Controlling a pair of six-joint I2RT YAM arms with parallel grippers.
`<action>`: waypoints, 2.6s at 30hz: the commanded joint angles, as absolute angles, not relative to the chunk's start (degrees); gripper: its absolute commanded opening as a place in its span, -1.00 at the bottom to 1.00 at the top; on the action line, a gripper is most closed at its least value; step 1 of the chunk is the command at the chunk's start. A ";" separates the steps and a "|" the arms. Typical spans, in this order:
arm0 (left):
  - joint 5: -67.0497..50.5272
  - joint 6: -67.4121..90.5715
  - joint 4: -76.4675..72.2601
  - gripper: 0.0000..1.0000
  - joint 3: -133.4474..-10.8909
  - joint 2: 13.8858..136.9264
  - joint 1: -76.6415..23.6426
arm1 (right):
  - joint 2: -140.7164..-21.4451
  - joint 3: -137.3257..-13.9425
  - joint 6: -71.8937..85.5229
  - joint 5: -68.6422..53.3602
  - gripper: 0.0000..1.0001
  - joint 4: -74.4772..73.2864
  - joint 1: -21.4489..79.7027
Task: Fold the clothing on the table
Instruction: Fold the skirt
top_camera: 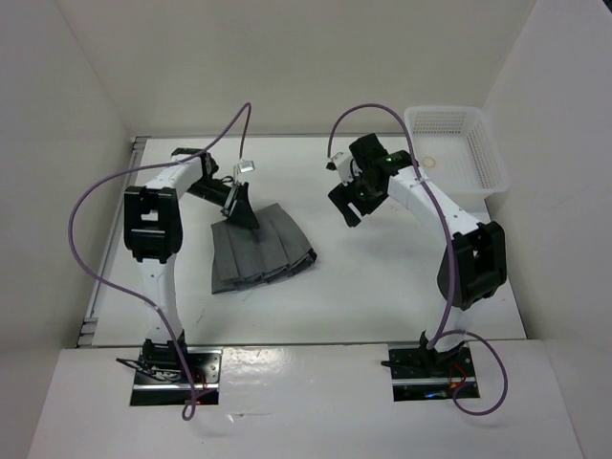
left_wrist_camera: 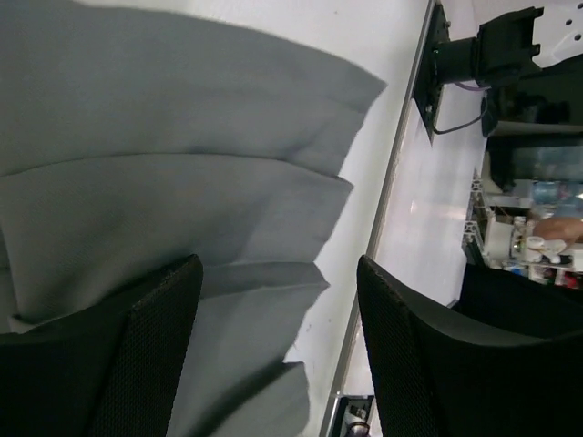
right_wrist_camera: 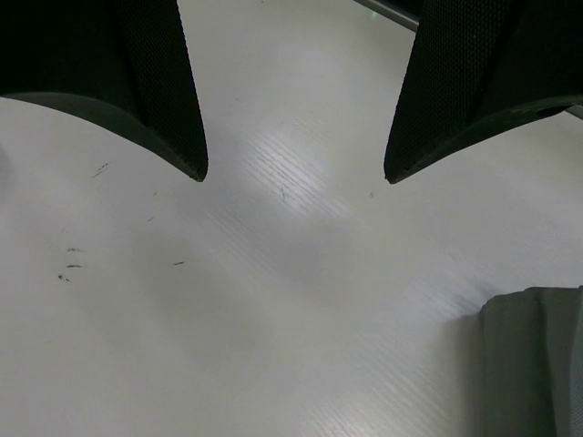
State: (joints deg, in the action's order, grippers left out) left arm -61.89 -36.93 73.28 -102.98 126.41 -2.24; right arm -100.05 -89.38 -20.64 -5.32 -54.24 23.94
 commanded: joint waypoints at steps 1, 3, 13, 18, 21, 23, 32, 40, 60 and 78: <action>-66.18 -42.79 74.44 0.51 -101.26 132.77 -0.27 | -96.77 -87.81 -20.83 -4.05 0.65 -51.42 23.64; -66.18 -43.33 74.44 0.48 -101.25 135.51 0.43 | -98.34 -87.28 -20.83 -4.04 0.65 -51.42 23.64; -66.01 -44.31 74.44 0.46 -101.42 134.40 1.49 | -97.92 -87.80 -20.83 -4.57 0.65 -51.94 23.64; -62.15 -36.84 74.44 0.46 -108.00 118.79 2.81 | -92.65 -86.48 -20.83 -4.57 0.65 -51.94 21.63; -60.48 -31.74 74.44 0.54 -113.46 110.87 6.14 | -85.97 -83.50 -20.83 -4.57 0.65 -49.84 16.45; -59.24 -29.63 74.44 0.56 -114.26 107.59 10.25 | -80.09 -80.01 -20.05 -4.57 0.65 -46.61 10.68; -31.67 -9.41 38.43 0.92 -73.77 76.16 33.02 | -62.06 -56.43 -10.47 3.16 0.99 -29.55 -8.16; -31.89 -7.10 31.74 1.00 -60.76 73.39 42.79 | -63.19 -53.63 -6.33 1.22 0.99 -25.75 -25.40; -34.45 -8.88 30.41 1.00 -59.50 73.39 46.05 | -67.06 -52.91 -8.70 0.88 0.99 -25.05 -26.19; -34.98 -8.88 30.41 1.00 -59.50 73.39 46.05 | -67.06 -52.91 -8.70 -0.70 0.99 -25.05 -26.19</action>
